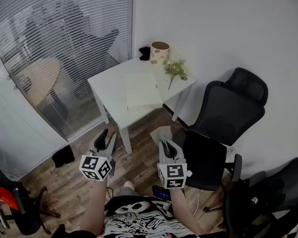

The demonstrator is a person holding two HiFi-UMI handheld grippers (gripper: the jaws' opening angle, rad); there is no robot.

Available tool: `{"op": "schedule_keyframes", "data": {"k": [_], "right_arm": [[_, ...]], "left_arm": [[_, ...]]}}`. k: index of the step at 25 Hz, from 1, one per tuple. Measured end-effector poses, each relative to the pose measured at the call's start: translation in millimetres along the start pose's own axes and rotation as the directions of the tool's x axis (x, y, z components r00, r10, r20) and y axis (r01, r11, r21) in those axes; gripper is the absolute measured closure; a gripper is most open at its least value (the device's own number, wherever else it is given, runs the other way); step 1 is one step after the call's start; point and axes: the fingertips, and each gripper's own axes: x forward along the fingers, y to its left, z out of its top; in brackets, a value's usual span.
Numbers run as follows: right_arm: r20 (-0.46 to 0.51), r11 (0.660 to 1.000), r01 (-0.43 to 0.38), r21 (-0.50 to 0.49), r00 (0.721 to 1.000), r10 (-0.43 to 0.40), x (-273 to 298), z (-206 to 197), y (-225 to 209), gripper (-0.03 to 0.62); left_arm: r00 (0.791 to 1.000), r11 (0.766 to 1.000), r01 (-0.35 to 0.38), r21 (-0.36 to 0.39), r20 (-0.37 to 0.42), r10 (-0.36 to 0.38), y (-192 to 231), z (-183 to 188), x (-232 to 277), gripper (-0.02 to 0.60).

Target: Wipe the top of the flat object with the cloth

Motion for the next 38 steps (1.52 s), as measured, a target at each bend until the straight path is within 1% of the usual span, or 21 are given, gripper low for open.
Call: {"op": "schedule_keyframes", "data": {"k": [4, 6, 9, 14, 21, 24, 28, 30, 33, 38], "right_arm": [[0.002, 1.0, 0.002, -0.001, 1.0, -0.002, -5.1, -0.6, 2.2, 0.579], [-0.001, 1.0, -0.001, -0.001, 1.0, 0.001, -5.7, -2.7, 2.5, 0.578], [0.004, 1.0, 0.003, 0.002, 1.0, -0.003, -6.2, -3.4, 0.0, 0.578], [0.041, 1.0, 0.01, 0.016, 0.999, -0.011, -4.3, 4.3, -5.7, 0.577], [0.008, 1.0, 0.01, 0.025, 1.0, -0.01, 26.4, -7.3, -16.7, 0.577], [-0.009, 0.999, 0.012, 0.03, 1.0, -0.012, 53.8, -12.7, -25.0, 0.577], [-0.047, 0.999, 0.018, 0.037, 0.999, -0.017, 101.5, -25.8, -35.2, 0.577], [-0.064, 0.999, 0.02, 0.034, 0.998, -0.017, 138.0, -27.2, -41.1, 0.577], [-0.087, 1.0, 0.015, 0.023, 0.996, -0.013, 207.4, -24.1, -50.8, 0.577], [-0.168, 0.999, 0.042, -0.007, 0.985, -0.043, 288.7, -20.4, -64.4, 0.577]], "left_arm": [[0.999, 0.999, 0.018, -0.045, 0.039, -0.017, -3.9, 3.5, -6.2, 0.402], [0.999, 0.998, 0.022, -0.066, 0.041, -0.019, -3.1, 2.9, -6.2, 0.402], [0.999, 0.997, 0.027, -0.071, 0.033, -0.025, -4.2, 1.8, -4.2, 0.402], [0.999, 0.997, 0.032, -0.07, 0.015, -0.031, -3.7, 2.3, -0.4, 0.402], [1.0, 0.996, 0.016, -0.087, -0.01, -0.017, 15.6, -9.3, 24.1, 0.402], [0.999, 0.996, 0.02, -0.089, -0.027, -0.023, 27.7, -17.3, 47.7, 0.402], [0.998, 0.995, 0.017, -0.097, -0.058, -0.022, 56.3, -34.8, 88.6, 0.402], [0.997, 0.994, 0.009, -0.107, -0.071, -0.016, 79.8, -39.2, 118.1, 0.402], [0.996, 0.993, -0.002, -0.12, -0.086, -0.009, 123.2, -41.4, 172.9, 0.402], [0.989, 0.985, 0.017, -0.172, -0.142, -0.042, 178.1, -52.5, 249.0, 0.402]]}}
